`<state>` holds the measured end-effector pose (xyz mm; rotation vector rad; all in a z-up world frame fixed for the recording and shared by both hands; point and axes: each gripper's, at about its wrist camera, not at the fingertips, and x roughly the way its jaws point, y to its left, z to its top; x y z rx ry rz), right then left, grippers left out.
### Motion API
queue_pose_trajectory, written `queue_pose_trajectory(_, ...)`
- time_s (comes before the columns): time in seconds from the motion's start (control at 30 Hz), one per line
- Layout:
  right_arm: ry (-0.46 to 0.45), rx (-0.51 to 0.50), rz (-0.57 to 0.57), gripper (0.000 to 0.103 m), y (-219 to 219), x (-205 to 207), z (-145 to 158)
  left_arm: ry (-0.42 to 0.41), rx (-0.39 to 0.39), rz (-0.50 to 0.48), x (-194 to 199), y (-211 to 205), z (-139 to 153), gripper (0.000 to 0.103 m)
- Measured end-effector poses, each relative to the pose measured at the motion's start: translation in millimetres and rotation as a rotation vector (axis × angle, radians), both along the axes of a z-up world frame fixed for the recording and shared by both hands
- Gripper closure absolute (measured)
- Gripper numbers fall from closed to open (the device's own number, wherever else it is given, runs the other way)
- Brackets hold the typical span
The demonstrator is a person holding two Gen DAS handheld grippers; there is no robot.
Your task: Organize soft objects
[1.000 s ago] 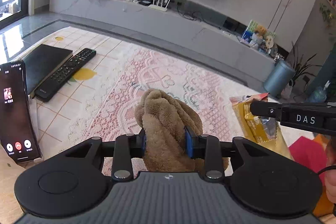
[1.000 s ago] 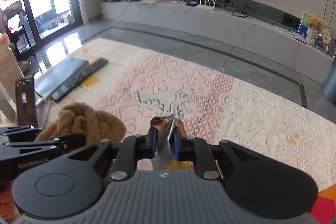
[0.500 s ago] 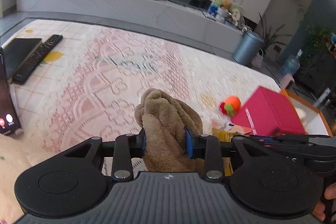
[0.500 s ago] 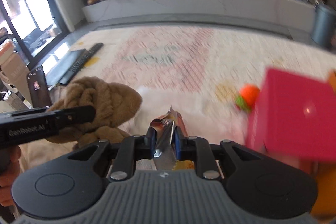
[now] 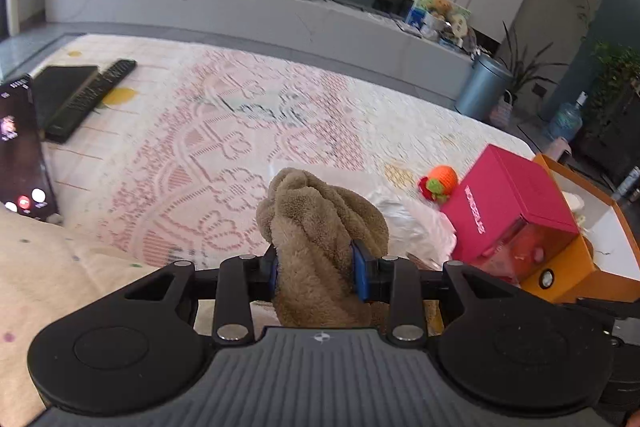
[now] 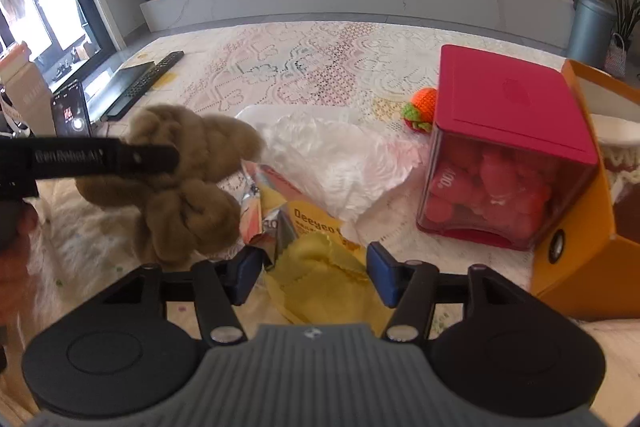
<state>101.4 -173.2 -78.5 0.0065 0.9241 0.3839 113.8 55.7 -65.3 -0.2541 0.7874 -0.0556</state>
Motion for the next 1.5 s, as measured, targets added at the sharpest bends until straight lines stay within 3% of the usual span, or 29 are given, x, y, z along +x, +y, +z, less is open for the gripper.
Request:
queue_pose_trajectory(0.13,-0.001,-0.083,-0.090,0.031,-13.1,-0.6,3.1,-0.015,0.007,0.038,-7.1,6.2,5.5,0.064)
queue_pose_trajectory(0.33,-0.027,-0.103,-0.166,0.031,-34.9,-13.1,16.5,-0.009,-0.009,-0.013,-9.2,-0.7,5.4,0.064)
queue_pose_trajectory(0.5,-0.080,-0.077,-0.094,0.033,-26.8,-23.8,33.9,0.000,-0.060,-0.099,-9.5,-15.1,4.4,0.064)
queue_pose_trajectory(0.7,-0.021,-0.087,-0.054,0.037,-16.9,-22.0,21.5,0.011,-0.036,-0.065,-12.4,-10.5,1.9,0.068)
queue_pose_trajectory(0.8,0.039,-0.070,-0.090,0.044,-23.6,-17.0,9.2,0.007,-0.048,-0.040,-13.4,-3.9,2.3,0.068)
queue_pose_trajectory(0.9,0.138,0.044,-0.112,0.052,-32.1,-5.6,-9.0,-0.024,-0.049,-0.031,-15.7,-3.8,5.8,0.069)
queue_pose_trajectory(0.97,0.196,0.108,-0.110,0.075,-32.8,-1.5,-20.2,-0.050,-0.046,-0.032,-17.6,-4.4,10.9,0.069)
queue_pose_trajectory(1.03,0.219,0.096,-0.114,0.097,-29.8,-1.4,-26.9,-0.058,-0.057,-0.039,-17.8,-3.3,13.5,0.069)
queue_pose_trajectory(1.07,0.213,0.094,-0.116,0.101,-29.2,-2.8,-26.9,-0.057,-0.060,-0.041,-17.4,-3.2,13.7,0.069)
queue_pose_trajectory(1.5,0.014,0.097,-0.182,0.103,-55.2,-21.2,40.3,-0.059,-0.088,-0.067,-20.7,-9.9,21.6,0.069)
